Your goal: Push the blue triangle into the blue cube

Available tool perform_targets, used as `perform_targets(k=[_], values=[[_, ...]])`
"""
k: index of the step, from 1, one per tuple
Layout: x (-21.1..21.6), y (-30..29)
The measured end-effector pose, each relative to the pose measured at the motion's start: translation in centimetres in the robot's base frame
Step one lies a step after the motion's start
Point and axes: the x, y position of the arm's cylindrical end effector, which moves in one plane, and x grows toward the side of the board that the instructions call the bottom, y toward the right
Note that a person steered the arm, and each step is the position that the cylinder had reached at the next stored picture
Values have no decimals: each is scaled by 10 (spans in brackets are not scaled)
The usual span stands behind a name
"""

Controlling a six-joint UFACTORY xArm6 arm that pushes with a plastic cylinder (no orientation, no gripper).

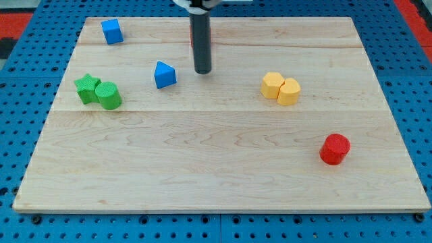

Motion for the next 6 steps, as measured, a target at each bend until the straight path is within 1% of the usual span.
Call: perform_targets(k=[1, 2, 3, 4, 5, 6], values=[[23, -90], [-20, -111], [-6, -112], [-4, -86], [-44, -77], [-69, -112]])
